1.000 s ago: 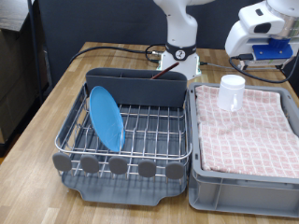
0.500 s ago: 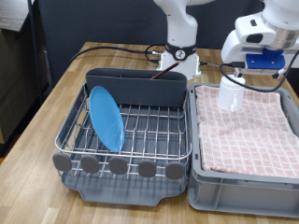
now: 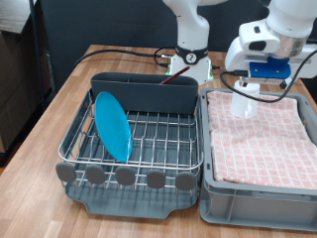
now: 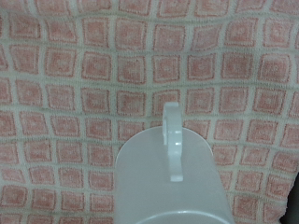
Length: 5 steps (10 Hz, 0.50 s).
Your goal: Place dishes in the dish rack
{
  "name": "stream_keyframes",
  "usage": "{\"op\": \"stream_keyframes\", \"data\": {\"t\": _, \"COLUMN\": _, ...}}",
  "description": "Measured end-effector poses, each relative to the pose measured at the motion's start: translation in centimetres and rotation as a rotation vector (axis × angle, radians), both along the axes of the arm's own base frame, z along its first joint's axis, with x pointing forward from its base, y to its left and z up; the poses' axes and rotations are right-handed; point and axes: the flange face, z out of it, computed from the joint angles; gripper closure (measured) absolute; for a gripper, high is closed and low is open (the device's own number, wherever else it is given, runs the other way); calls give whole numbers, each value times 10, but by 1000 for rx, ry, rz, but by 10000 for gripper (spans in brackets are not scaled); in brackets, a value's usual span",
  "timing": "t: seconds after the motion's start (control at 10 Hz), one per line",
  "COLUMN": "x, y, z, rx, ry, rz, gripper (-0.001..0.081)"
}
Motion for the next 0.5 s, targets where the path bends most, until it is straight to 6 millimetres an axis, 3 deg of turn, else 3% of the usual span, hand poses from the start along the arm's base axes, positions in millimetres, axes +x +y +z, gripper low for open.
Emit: {"op": "stream_keyframes", "data": {"t": 0.5, "x": -5, "y": -4, "z": -19, "rx": 0, "ry": 32, "rz": 24, "gripper": 3}}
